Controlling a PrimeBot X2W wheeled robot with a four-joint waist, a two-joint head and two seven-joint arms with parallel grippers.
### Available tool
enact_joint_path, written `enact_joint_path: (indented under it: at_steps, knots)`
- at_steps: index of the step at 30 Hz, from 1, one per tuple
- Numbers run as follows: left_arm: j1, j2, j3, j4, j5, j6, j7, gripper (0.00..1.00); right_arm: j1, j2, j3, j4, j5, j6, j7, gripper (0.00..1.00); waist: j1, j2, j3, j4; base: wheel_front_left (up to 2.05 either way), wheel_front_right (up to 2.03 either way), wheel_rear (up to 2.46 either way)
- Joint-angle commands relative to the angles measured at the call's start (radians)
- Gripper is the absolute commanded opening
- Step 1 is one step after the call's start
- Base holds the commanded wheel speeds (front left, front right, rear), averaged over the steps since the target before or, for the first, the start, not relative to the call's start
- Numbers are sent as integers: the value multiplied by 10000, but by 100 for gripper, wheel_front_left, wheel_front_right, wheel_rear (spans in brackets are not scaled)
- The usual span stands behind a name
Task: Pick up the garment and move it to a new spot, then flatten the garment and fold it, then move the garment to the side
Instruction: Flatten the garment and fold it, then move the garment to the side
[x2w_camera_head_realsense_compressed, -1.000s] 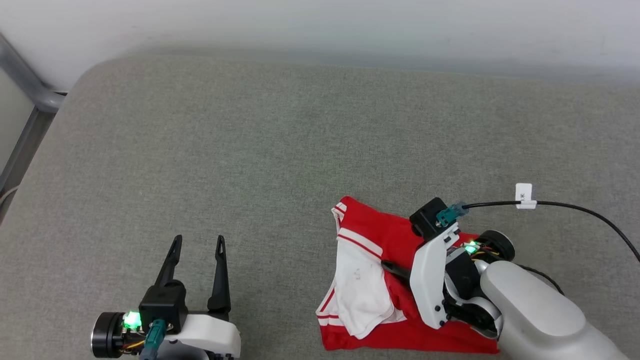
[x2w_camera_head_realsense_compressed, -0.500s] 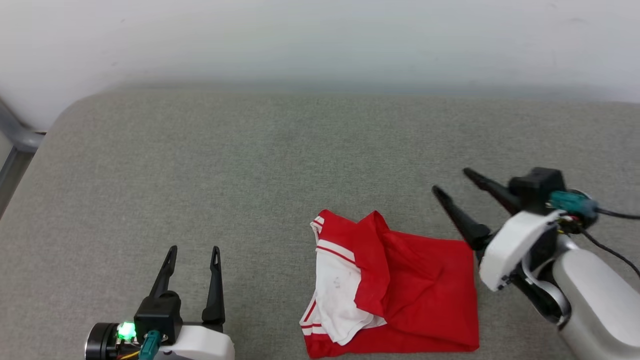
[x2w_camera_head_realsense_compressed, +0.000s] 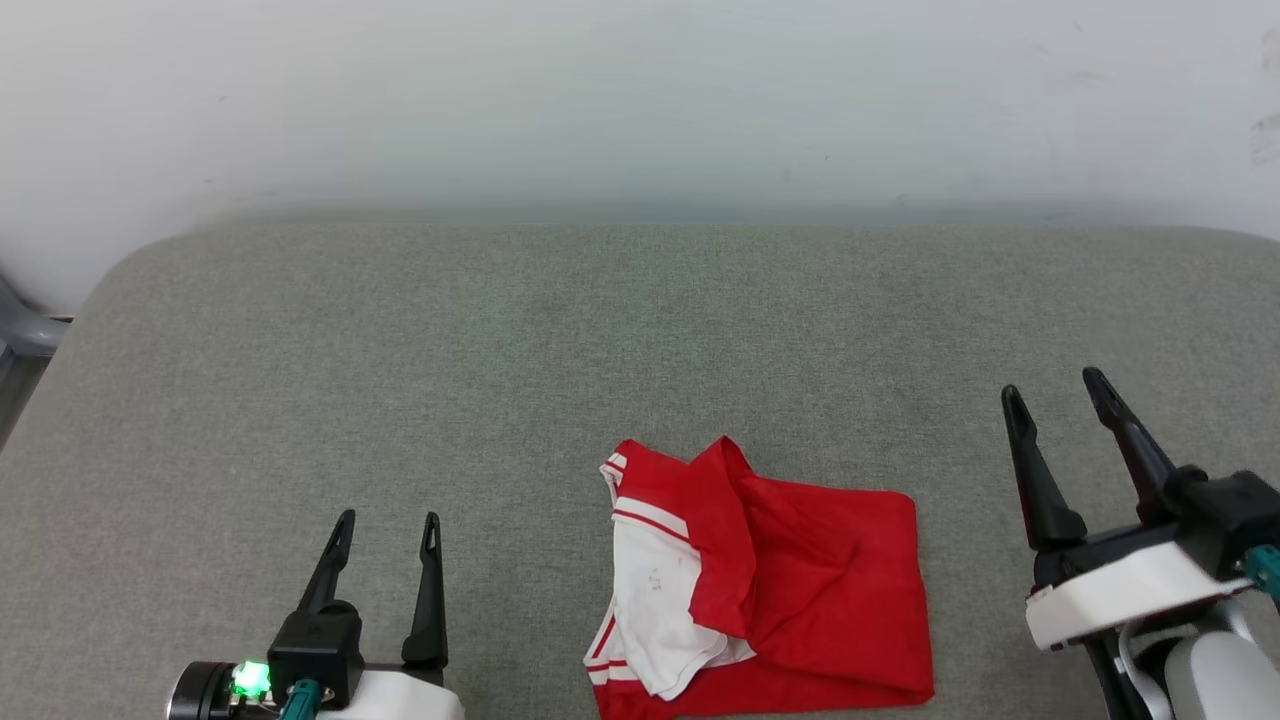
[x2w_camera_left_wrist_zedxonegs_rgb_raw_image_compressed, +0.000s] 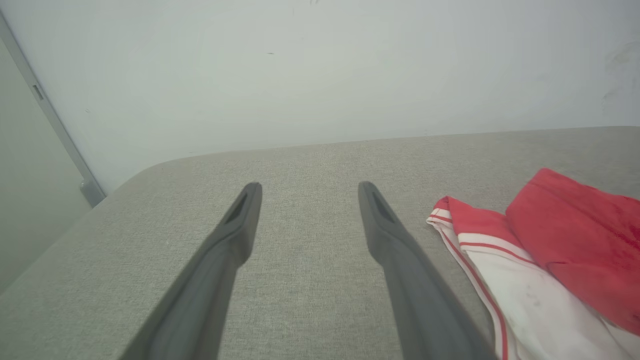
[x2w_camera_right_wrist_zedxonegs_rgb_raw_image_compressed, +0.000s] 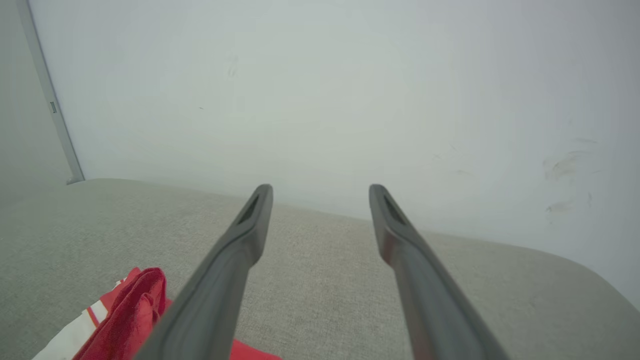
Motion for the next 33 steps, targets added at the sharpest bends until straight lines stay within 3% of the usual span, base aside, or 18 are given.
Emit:
enact_joint_path:
  at_steps: [1,4,10,20,33]
  knots:
    - [97,30,-32,-45,71,-42,-46,100,269,168,-136,-153,-98,-9,-71,100,1,0,-30,-4,0,0,0]
    - [253,67,-93,0,83,-59,-46,100,1431,890,-788,-720,-519,-9,-116,100,1,0,-242,41,0,0,0]
    - [417,102,-109,0,58,-10,-46,100,2352,1353,-1167,-927,-545,-9,-119,100,1,0,-432,140,0,0,0]
    - [597,195,-171,58,73,25,-46,100,2962,1548,-916,-763,-773,-9,-126,100,1,0,-512,162,0,0,0]
    - [578,236,-217,63,31,103,-46,100,2630,1559,-1110,-628,-1051,-9,-251,100,1,0,-476,183,0,0,0]
